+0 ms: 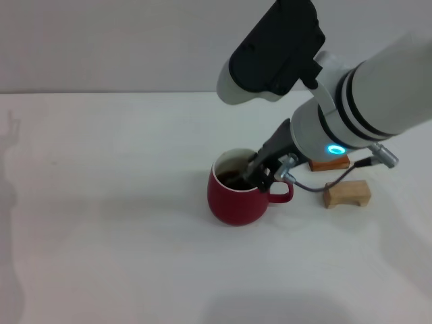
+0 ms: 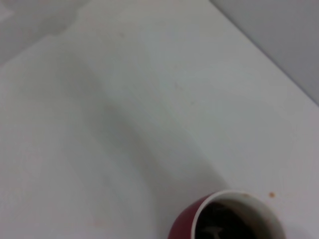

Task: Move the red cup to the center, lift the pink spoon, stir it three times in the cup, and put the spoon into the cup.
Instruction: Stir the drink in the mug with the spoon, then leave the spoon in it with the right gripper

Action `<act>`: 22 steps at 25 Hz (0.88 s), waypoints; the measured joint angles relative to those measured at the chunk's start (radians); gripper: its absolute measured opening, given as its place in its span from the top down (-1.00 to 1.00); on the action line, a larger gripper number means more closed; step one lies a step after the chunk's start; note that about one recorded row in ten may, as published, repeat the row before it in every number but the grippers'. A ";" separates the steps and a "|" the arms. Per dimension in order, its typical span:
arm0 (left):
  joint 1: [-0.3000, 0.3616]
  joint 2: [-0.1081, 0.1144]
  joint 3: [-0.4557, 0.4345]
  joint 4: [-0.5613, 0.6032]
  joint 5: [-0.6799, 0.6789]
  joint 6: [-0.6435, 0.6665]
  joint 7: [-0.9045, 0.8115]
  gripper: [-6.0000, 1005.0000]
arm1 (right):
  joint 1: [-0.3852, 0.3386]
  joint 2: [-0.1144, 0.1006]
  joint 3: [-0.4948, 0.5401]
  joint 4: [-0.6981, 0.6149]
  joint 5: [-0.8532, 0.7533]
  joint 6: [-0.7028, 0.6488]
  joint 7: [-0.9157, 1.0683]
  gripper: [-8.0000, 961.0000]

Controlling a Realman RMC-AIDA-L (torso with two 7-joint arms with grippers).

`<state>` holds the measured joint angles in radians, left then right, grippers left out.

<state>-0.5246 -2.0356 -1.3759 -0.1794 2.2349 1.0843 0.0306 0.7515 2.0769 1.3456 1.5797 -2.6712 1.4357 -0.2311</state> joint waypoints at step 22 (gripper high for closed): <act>0.001 0.002 0.000 0.000 0.000 -0.002 0.000 -0.68 | 0.023 0.001 0.008 0.042 0.003 0.060 0.017 0.67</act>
<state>-0.5232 -2.0340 -1.3759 -0.1794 2.2349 1.0827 0.0306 0.7743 2.0780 1.3539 1.6219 -2.6678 1.4961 -0.2137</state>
